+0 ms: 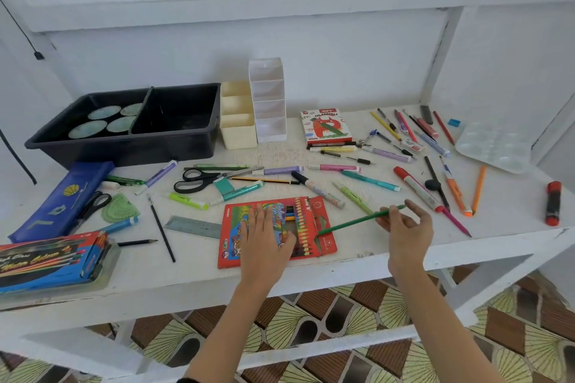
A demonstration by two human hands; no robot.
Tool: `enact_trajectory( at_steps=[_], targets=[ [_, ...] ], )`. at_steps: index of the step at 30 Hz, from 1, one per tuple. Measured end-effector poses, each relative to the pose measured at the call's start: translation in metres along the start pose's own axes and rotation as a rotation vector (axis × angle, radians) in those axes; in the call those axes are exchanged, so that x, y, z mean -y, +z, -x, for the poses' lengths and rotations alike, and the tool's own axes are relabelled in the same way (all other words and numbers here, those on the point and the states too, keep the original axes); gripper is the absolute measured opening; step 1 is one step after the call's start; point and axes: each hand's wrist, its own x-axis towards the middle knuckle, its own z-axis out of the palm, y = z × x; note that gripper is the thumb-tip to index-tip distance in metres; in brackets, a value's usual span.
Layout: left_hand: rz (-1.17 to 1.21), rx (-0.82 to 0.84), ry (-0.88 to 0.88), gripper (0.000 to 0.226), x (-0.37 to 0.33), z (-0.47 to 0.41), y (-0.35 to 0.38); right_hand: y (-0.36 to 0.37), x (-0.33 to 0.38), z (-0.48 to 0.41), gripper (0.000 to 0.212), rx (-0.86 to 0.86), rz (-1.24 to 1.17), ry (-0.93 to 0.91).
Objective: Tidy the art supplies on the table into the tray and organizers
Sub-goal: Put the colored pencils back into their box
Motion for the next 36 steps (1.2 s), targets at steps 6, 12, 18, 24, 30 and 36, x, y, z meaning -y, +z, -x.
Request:
enact_trajectory(
  at_steps=[6,12,18,24,30,36],
  targets=[
    [0.047,-0.008,-0.015,0.063,0.0,-0.002,0.002,0.017,-0.018,0.018,0.023,0.109,0.123,0.024],
    [0.004,-0.014,0.005,0.063,0.0,-0.002,0.002,0.045,-0.041,0.029,0.018,0.192,0.654,-0.25],
    [-0.075,0.006,0.034,0.082,0.003,0.0,0.004,0.054,-0.054,0.041,0.021,0.317,0.993,-0.454],
    [-0.159,-0.002,0.051,0.095,0.002,-0.001,0.007,0.038,-0.054,0.042,0.049,0.515,1.091,-0.524],
    [-0.191,0.001,0.048,0.095,0.002,0.0,0.006,0.038,-0.056,0.048,0.061,0.6,1.23,-0.593],
    [-0.135,0.015,0.001,0.065,-0.005,-0.004,-0.003,0.035,-0.043,0.038,0.04,0.661,1.066,-0.48]
  ],
)
